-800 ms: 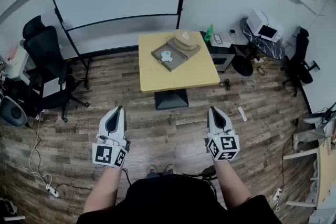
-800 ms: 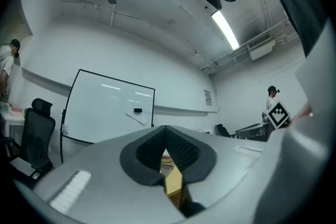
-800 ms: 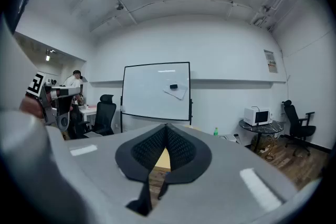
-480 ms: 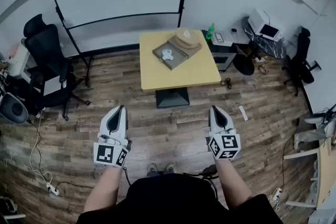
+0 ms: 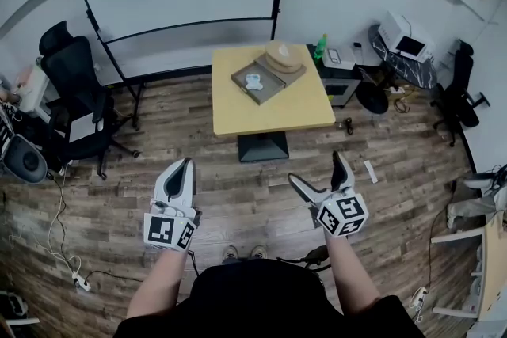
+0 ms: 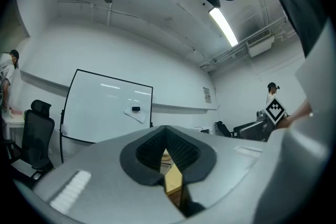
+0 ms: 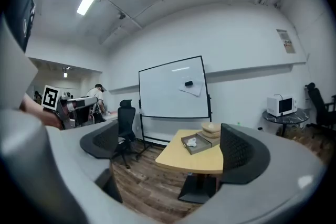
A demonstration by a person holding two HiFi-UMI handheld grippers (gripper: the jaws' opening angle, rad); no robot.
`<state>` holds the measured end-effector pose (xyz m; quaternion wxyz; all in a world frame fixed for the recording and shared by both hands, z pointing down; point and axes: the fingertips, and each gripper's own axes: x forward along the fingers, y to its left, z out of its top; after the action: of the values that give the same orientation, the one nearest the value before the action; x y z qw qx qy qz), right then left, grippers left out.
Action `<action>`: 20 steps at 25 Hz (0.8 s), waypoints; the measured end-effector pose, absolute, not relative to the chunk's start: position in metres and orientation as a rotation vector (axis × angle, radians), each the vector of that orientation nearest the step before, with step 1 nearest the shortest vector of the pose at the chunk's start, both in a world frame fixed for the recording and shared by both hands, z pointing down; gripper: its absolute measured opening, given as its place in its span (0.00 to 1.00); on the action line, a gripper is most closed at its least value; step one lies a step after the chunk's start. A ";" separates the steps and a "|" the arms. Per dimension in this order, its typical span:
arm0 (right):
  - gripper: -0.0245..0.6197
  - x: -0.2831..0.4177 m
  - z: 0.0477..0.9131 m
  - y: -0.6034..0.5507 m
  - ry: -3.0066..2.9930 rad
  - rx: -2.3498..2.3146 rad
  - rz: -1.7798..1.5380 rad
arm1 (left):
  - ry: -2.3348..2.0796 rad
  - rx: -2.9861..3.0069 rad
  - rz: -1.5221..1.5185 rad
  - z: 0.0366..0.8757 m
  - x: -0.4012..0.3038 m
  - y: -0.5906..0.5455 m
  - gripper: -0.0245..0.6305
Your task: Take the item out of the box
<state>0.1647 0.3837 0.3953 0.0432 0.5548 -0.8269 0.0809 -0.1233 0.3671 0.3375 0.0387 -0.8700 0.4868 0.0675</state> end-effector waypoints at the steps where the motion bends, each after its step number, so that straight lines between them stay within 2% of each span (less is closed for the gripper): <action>1: 0.97 0.165 0.391 0.383 -2.540 1.691 0.229 | 1.498 -2.664 0.203 0.338 -0.121 0.367 0.04; 12: 0.97 0.187 0.412 0.341 -2.578 1.583 0.215 | 1.549 -2.623 0.140 0.351 -0.091 0.336 0.04; 20: 0.97 0.188 0.425 0.250 -2.543 1.598 0.199 | 1.507 -2.655 0.168 0.371 -0.085 0.236 0.04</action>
<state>0.1885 0.2496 0.4248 0.0658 0.5299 -0.8429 0.0660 -0.0852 0.2362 0.3705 0.0423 -0.8676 0.4924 0.0548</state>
